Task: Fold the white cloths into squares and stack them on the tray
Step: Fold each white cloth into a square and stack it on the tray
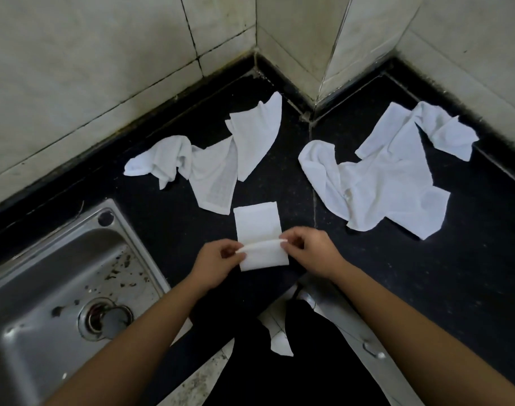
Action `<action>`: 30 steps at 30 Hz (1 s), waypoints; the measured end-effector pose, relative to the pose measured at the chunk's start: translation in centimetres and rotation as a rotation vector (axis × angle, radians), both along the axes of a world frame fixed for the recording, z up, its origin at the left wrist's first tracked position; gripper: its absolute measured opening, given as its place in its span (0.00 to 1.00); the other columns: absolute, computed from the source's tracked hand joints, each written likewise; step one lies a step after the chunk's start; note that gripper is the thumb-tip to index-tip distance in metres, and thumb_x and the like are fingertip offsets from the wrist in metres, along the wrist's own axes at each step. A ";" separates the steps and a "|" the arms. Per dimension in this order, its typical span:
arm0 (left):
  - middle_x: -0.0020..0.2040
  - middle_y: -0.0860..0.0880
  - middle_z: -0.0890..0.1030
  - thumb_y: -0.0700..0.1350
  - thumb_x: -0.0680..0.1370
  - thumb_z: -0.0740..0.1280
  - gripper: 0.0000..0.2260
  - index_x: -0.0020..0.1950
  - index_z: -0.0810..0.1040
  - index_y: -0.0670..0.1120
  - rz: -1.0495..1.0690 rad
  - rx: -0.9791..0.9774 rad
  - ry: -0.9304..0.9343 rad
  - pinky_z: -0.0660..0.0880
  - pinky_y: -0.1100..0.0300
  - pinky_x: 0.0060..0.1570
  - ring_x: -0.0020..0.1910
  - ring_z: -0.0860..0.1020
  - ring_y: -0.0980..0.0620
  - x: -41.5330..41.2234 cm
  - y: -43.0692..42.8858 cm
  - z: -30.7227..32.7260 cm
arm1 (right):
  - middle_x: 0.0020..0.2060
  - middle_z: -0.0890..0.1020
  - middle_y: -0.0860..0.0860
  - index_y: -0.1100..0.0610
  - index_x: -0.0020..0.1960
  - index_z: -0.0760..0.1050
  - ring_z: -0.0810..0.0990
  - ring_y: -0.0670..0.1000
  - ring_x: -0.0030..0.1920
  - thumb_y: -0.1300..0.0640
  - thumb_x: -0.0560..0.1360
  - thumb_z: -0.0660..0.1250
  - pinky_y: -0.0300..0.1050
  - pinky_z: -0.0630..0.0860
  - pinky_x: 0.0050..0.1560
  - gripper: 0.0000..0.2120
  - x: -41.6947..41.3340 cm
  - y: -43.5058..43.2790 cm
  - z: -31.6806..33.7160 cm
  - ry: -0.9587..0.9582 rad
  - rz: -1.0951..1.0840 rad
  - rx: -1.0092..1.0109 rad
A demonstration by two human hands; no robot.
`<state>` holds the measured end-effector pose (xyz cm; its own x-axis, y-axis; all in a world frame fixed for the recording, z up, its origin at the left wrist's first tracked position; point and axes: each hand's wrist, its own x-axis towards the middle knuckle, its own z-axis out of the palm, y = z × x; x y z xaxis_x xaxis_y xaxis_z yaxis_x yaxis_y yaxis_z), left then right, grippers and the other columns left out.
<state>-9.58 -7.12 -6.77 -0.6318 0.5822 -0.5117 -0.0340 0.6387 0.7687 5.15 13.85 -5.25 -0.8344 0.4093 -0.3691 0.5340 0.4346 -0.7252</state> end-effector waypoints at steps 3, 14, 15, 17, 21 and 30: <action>0.47 0.46 0.84 0.41 0.74 0.75 0.08 0.53 0.84 0.47 0.196 -0.010 0.020 0.77 0.60 0.52 0.47 0.81 0.50 -1.8 2.3 -0.2 | 0.41 0.83 0.44 0.52 0.54 0.83 0.79 0.39 0.41 0.55 0.76 0.73 0.26 0.72 0.46 0.07 -3.1 0.7 -0.6 0.051 -0.208 -0.115; 0.42 0.54 0.80 0.44 0.76 0.72 0.07 0.52 0.80 0.47 0.386 -0.072 0.153 0.74 0.67 0.44 0.41 0.77 0.60 -4.0 6.8 -1.8 | 0.46 0.83 0.48 0.56 0.60 0.81 0.81 0.47 0.47 0.54 0.78 0.70 0.40 0.77 0.55 0.12 -8.0 2.5 -4.1 0.022 -0.336 -0.063; 0.41 0.54 0.80 0.44 0.76 0.72 0.07 0.52 0.80 0.46 0.381 -0.071 0.169 0.72 0.69 0.42 0.40 0.77 0.60 -4.0 6.9 -2.0 | 0.46 0.84 0.49 0.56 0.60 0.81 0.81 0.47 0.47 0.54 0.78 0.70 0.41 0.78 0.56 0.12 -8.1 2.5 -4.4 0.021 -0.331 -0.052; 0.41 0.55 0.79 0.44 0.76 0.72 0.07 0.53 0.80 0.45 0.370 -0.060 0.195 0.72 0.70 0.41 0.40 0.77 0.60 -3.9 6.9 -2.1 | 0.47 0.84 0.50 0.56 0.60 0.81 0.81 0.47 0.47 0.54 0.78 0.70 0.45 0.79 0.57 0.12 -8.2 2.4 -4.7 0.023 -0.318 -0.024; 0.42 0.55 0.79 0.48 0.77 0.71 0.13 0.60 0.77 0.46 0.396 -0.039 0.184 0.74 0.66 0.45 0.41 0.77 0.62 -3.3 6.7 -1.7 | 0.46 0.81 0.48 0.55 0.65 0.77 0.80 0.46 0.47 0.50 0.79 0.68 0.42 0.77 0.54 0.16 -7.8 2.1 -3.6 0.036 -0.329 -0.034; 0.44 0.56 0.79 0.53 0.78 0.69 0.22 0.68 0.71 0.46 0.404 -0.102 0.080 0.70 0.67 0.42 0.44 0.77 0.61 0.7 3.8 -1.4 | 0.39 0.83 0.45 0.46 0.52 0.82 0.80 0.42 0.40 0.36 0.75 0.68 0.36 0.75 0.44 0.16 -1.9 0.0 -2.3 -0.079 -0.268 -0.270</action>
<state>-8.86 -3.37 -8.16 -0.8388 0.2284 -0.4942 -0.2402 0.6593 0.7125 3.23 13.89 -7.59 -0.6757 0.4881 -0.5524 0.6617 0.0714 -0.7464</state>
